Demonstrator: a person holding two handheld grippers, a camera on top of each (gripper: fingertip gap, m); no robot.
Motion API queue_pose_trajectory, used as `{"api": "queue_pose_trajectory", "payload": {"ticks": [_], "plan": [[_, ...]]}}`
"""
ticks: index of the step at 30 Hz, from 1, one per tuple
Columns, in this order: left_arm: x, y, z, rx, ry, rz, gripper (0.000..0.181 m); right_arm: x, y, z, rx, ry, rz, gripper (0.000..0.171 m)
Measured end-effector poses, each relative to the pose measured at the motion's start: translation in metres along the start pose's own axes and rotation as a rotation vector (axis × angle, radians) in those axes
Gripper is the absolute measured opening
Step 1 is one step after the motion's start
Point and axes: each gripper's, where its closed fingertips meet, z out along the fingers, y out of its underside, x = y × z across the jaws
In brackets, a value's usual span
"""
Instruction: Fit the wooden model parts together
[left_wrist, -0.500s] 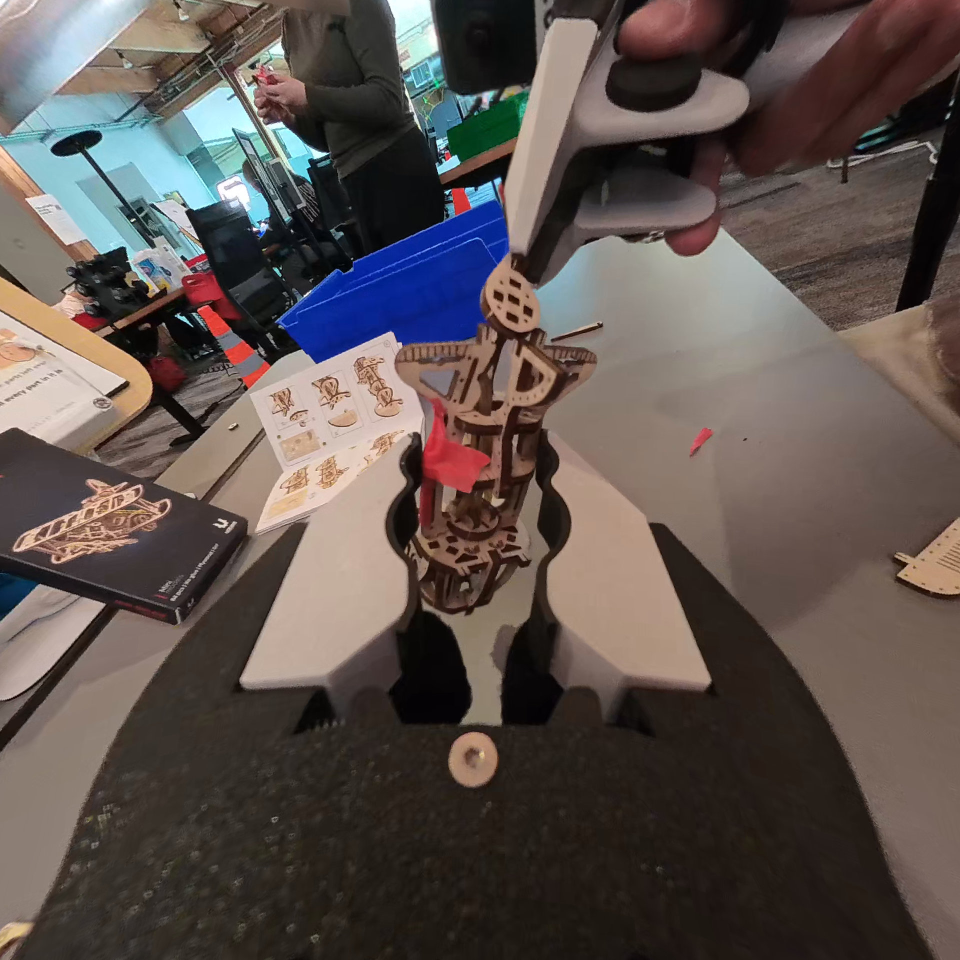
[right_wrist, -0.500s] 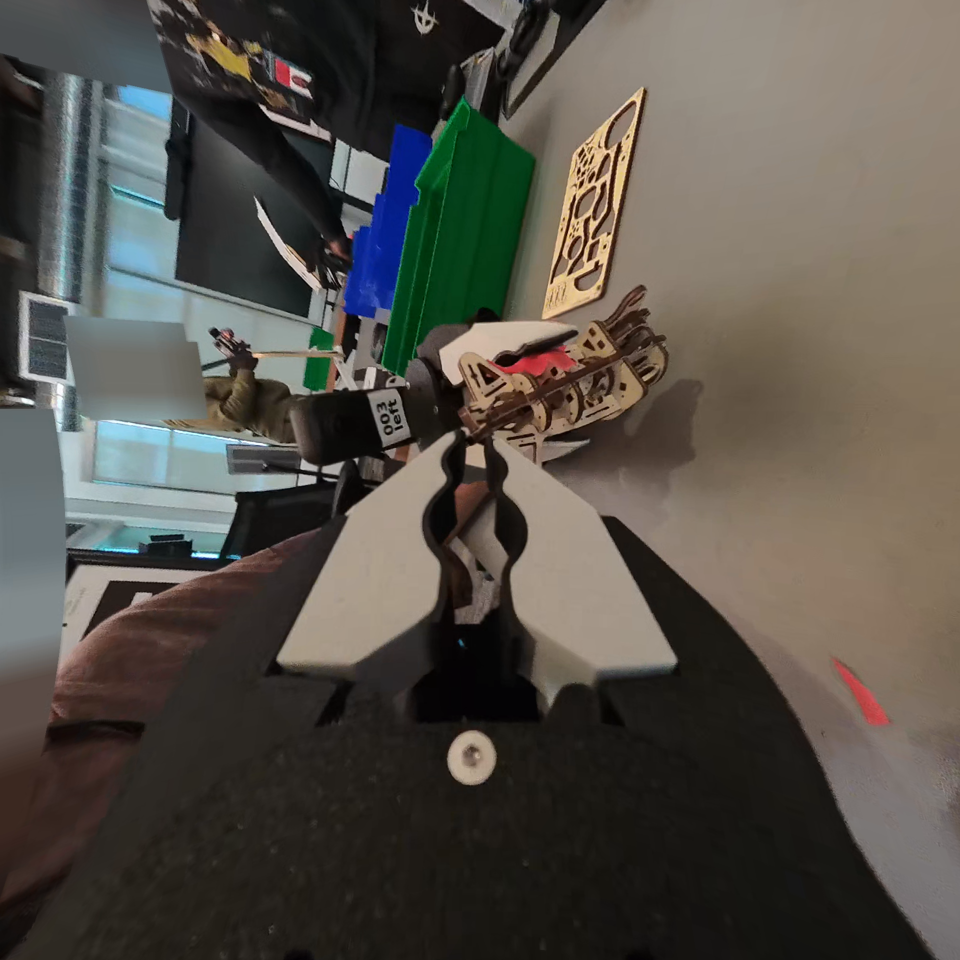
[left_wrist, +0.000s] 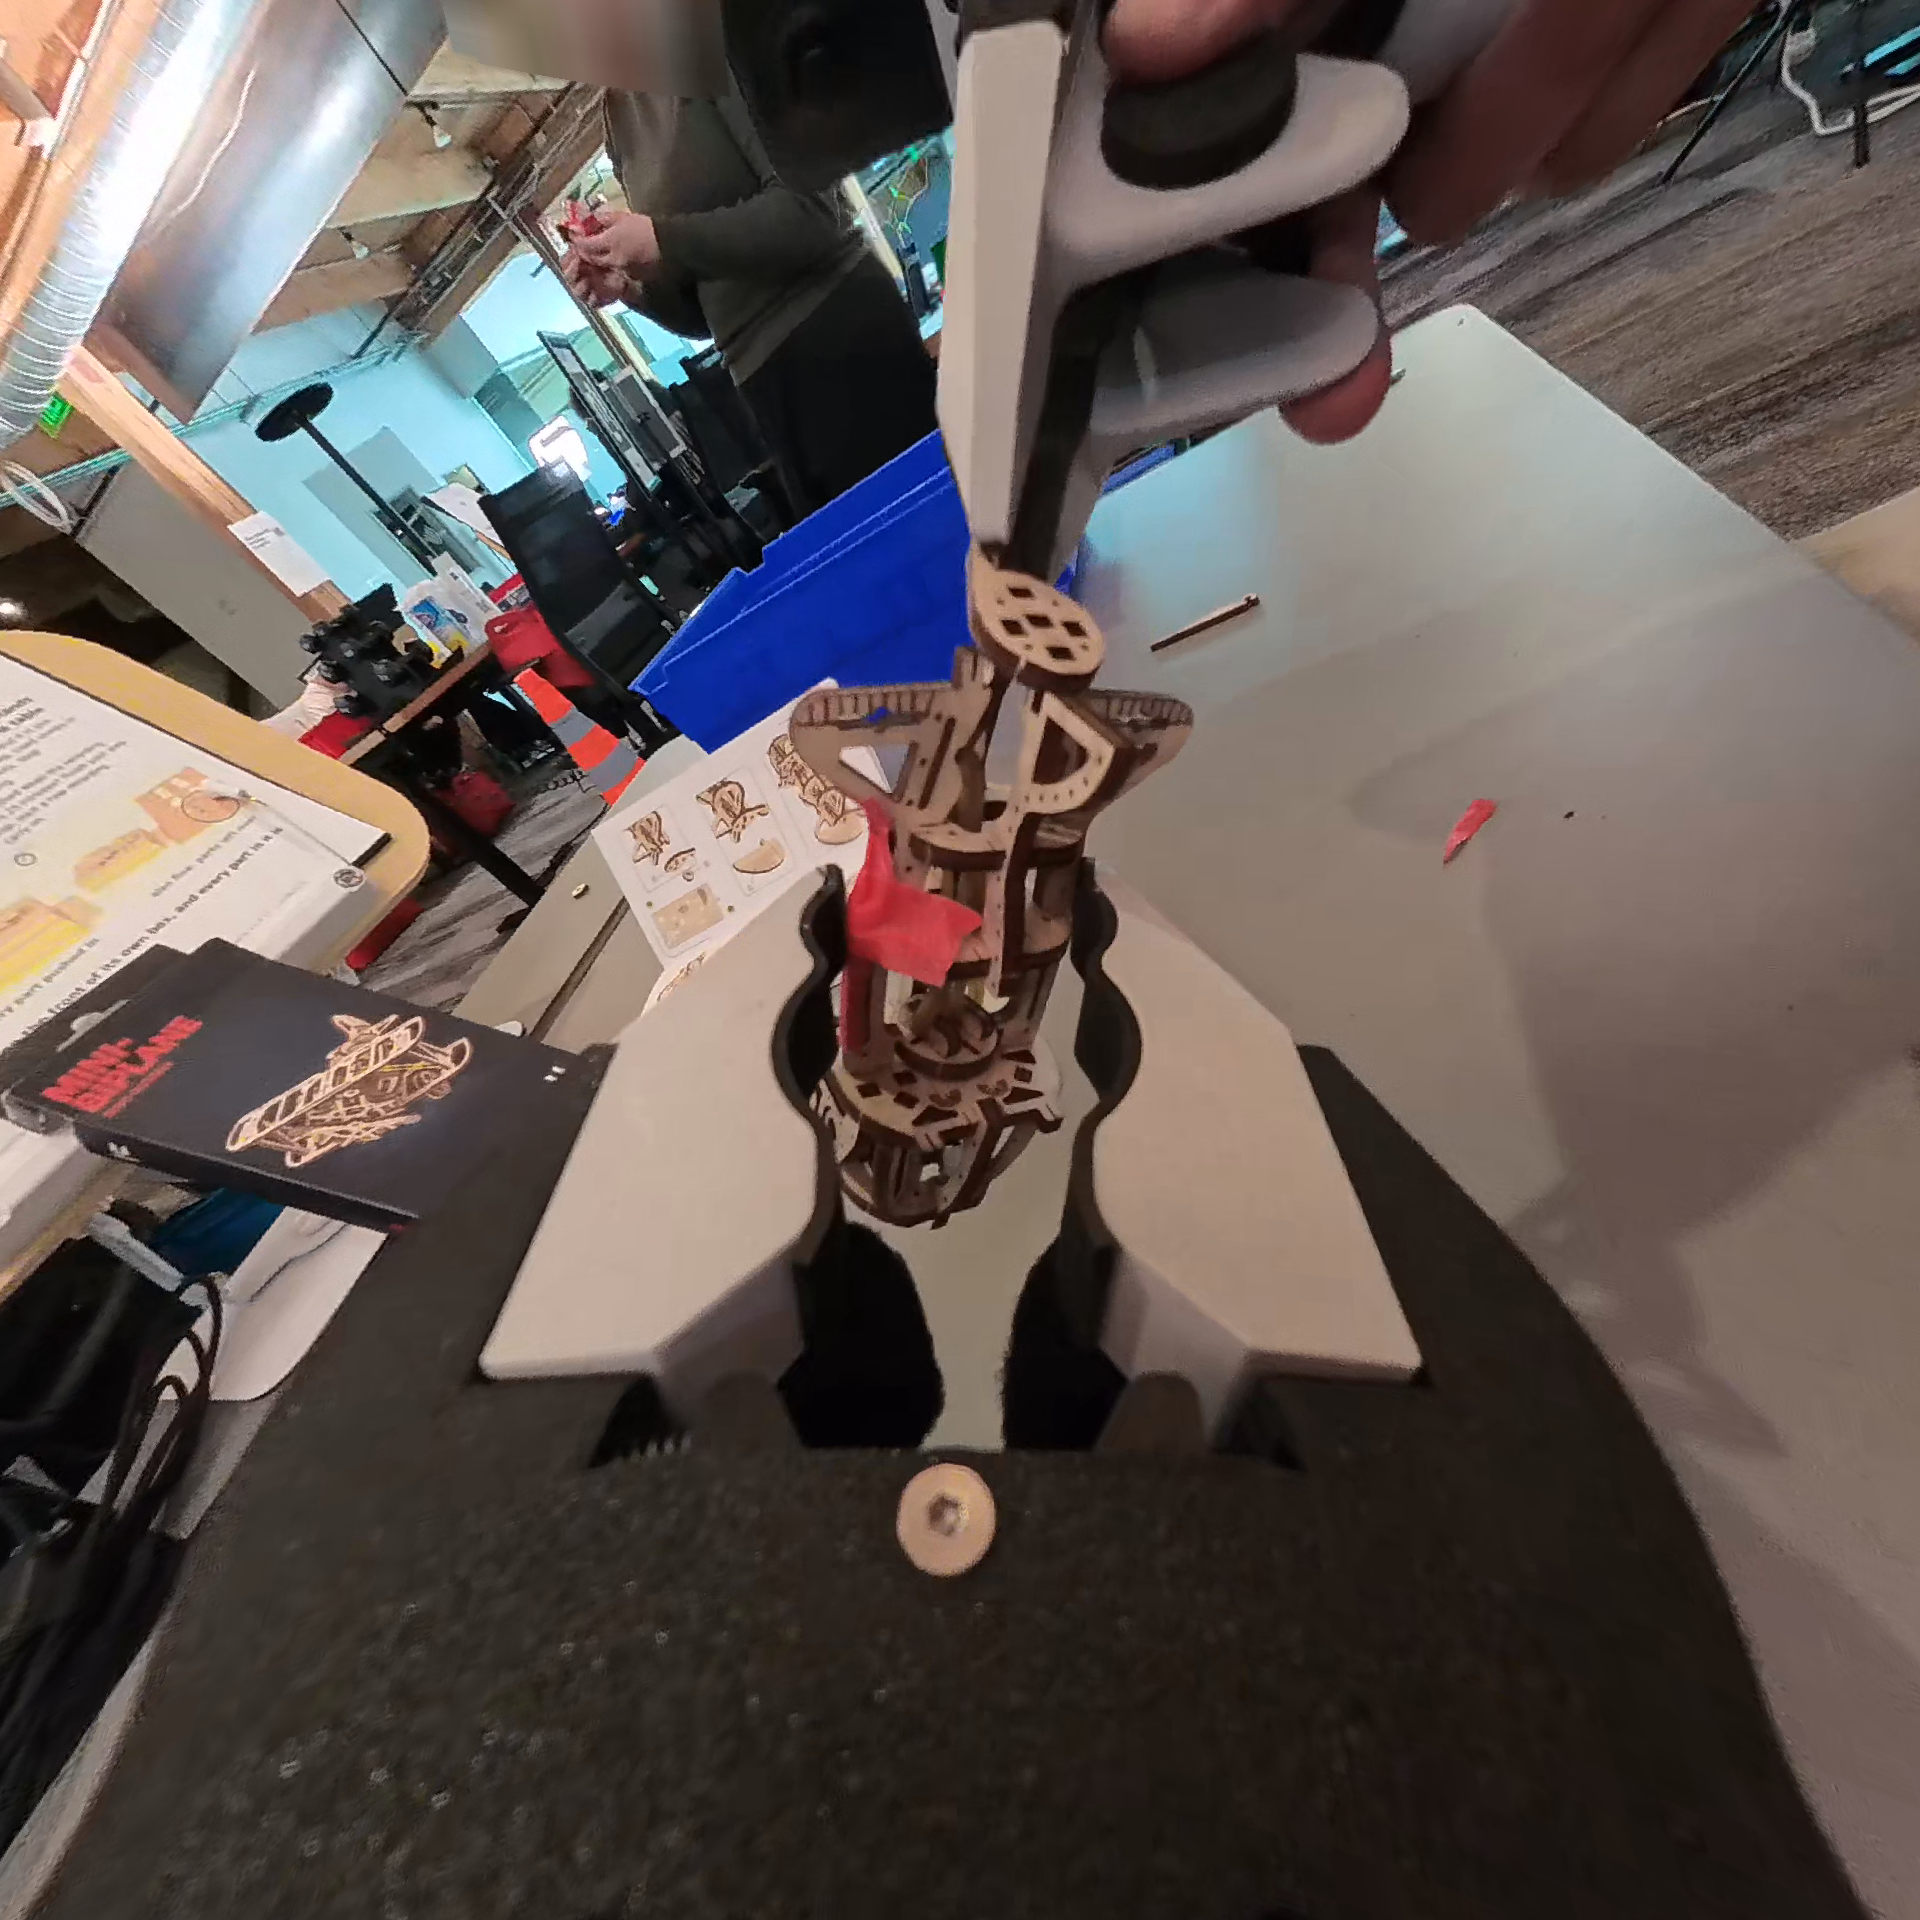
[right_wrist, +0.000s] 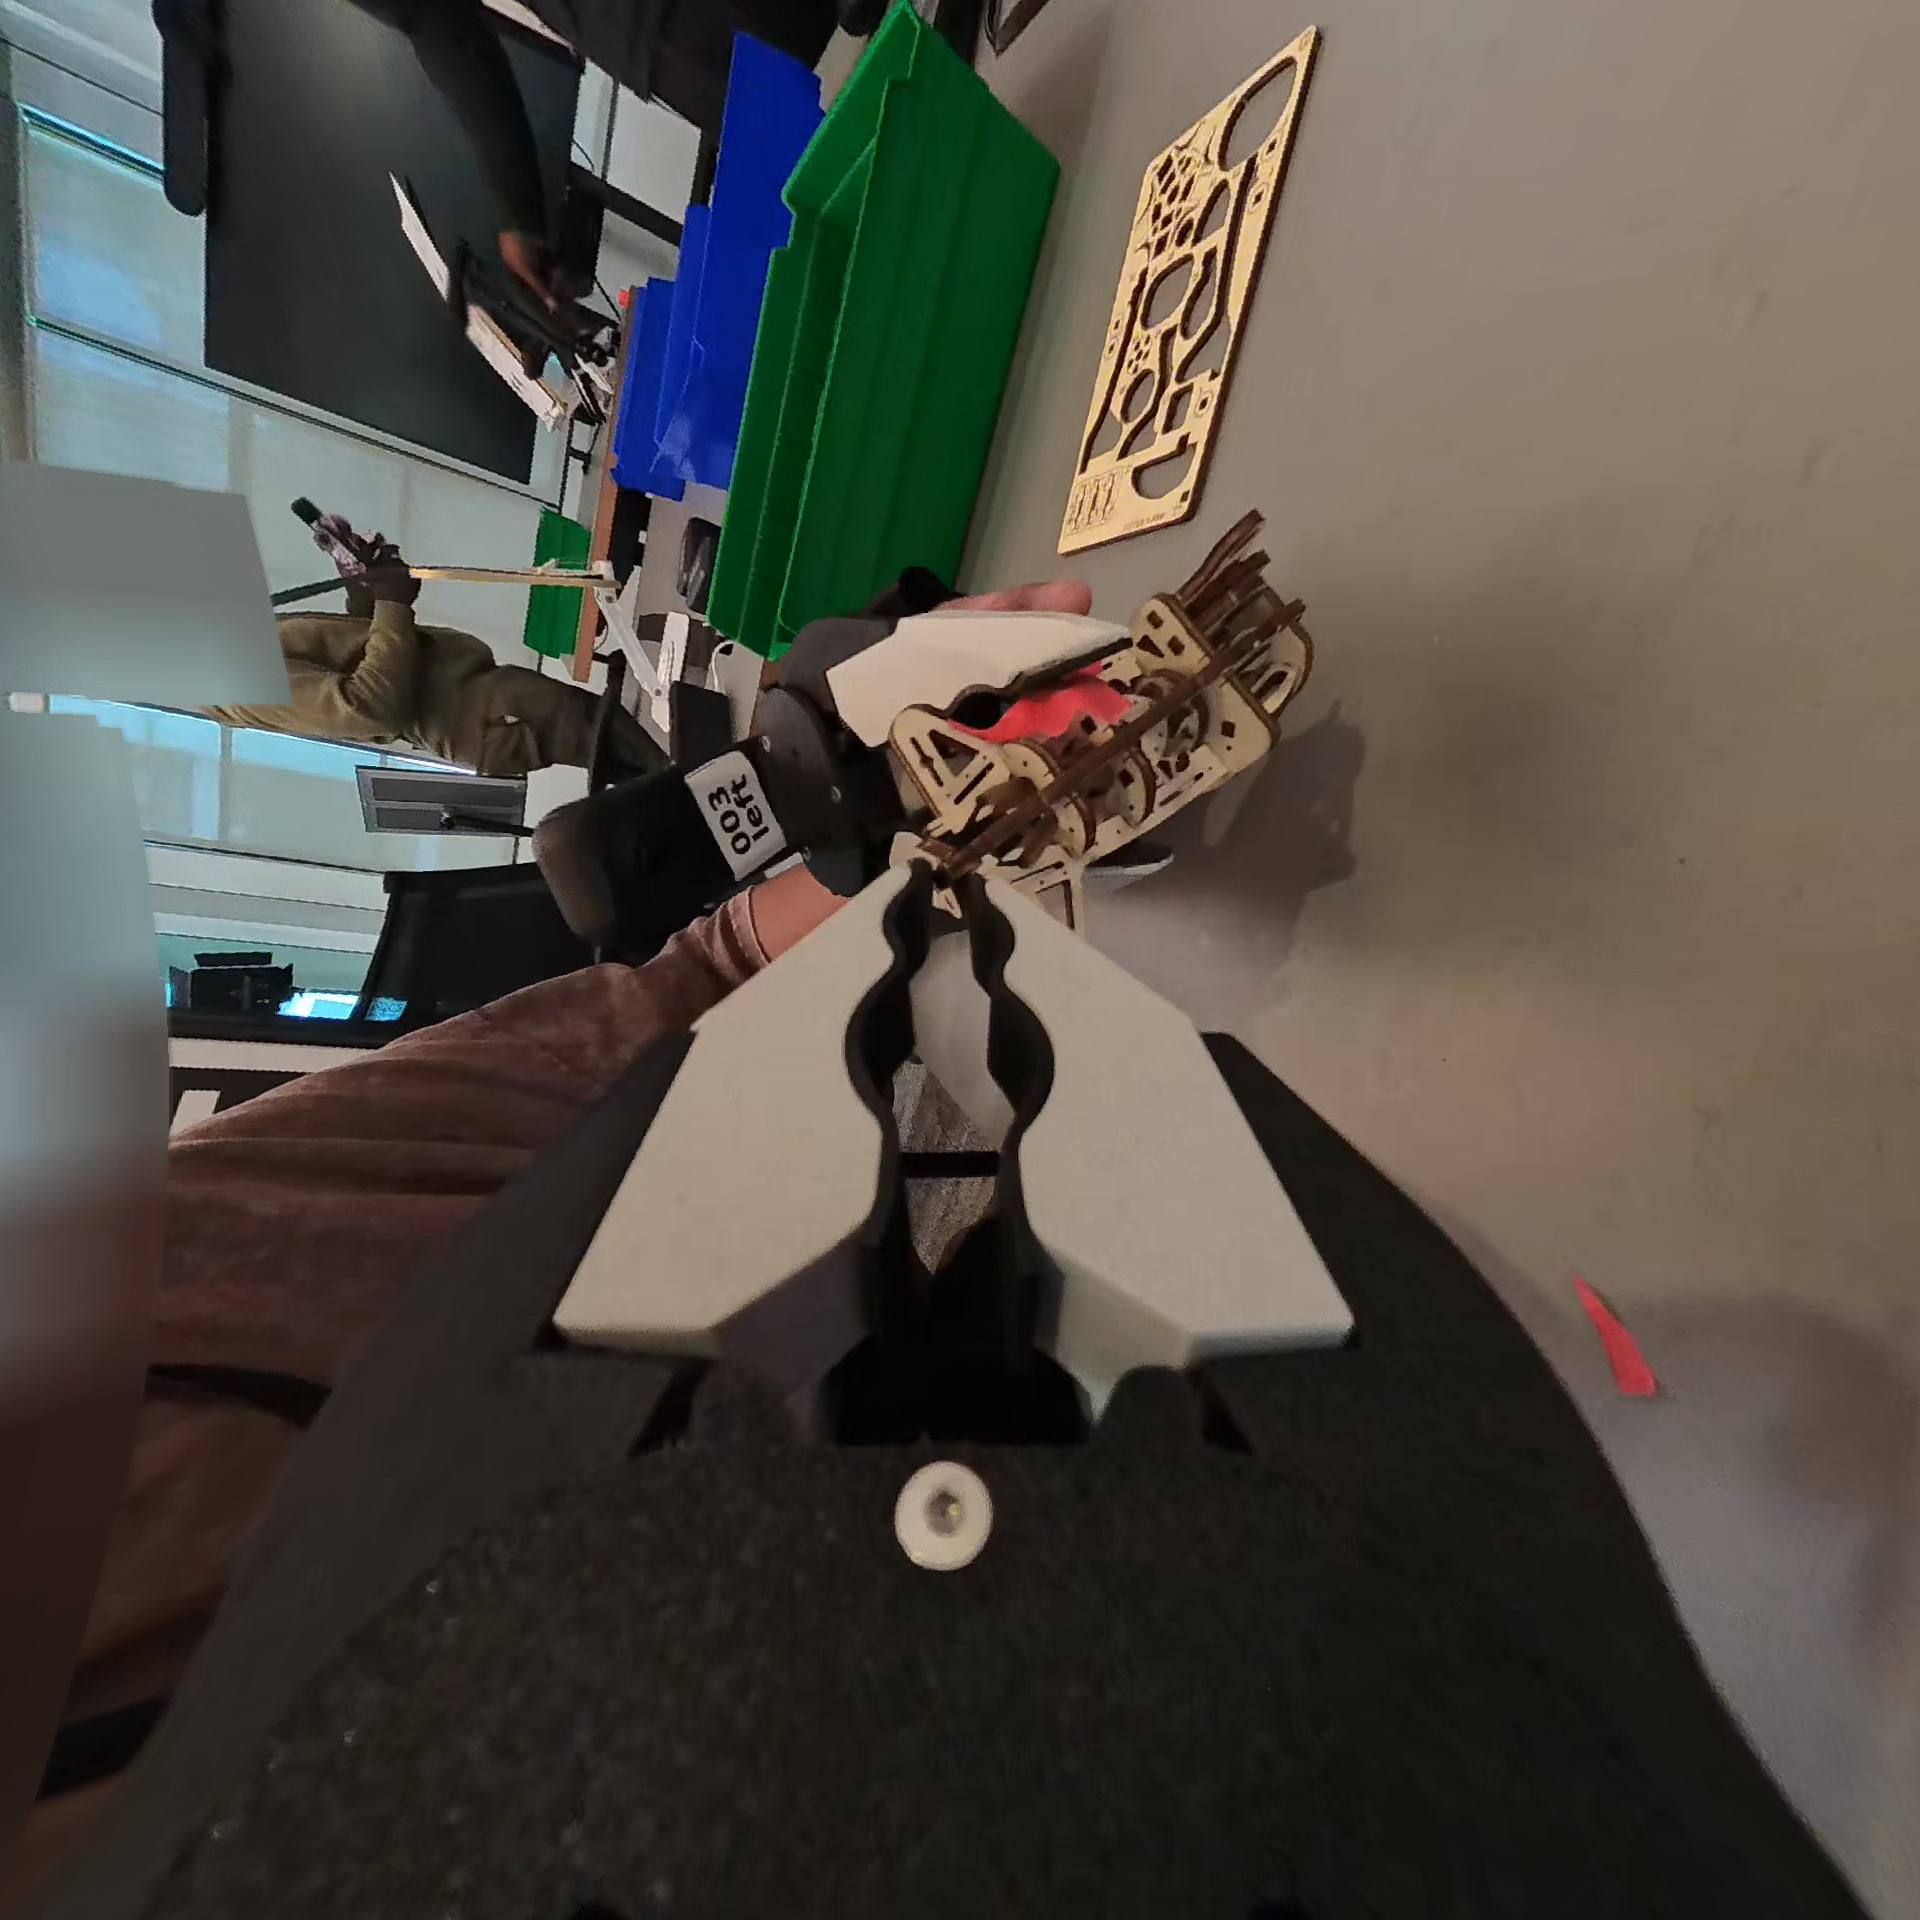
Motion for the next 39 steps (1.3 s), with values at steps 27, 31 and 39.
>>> {"api": "queue_pose_trajectory", "payload": {"ticks": [27,31,39], "plan": [[-0.011,0.016,0.003,-0.073,-0.045,-0.042,0.041,0.008,-0.022,0.009,0.214,-0.058,-0.01,0.006],[-0.022,0.026,0.002,-0.117,-0.09,-0.003,0.041,0.005,-0.02,-0.002,0.202,-0.049,-0.182,0.005],[-0.051,0.034,-0.008,-0.086,-0.145,-0.152,0.041,0.126,-0.009,-0.028,-0.069,0.936,-1.115,0.006]]}}
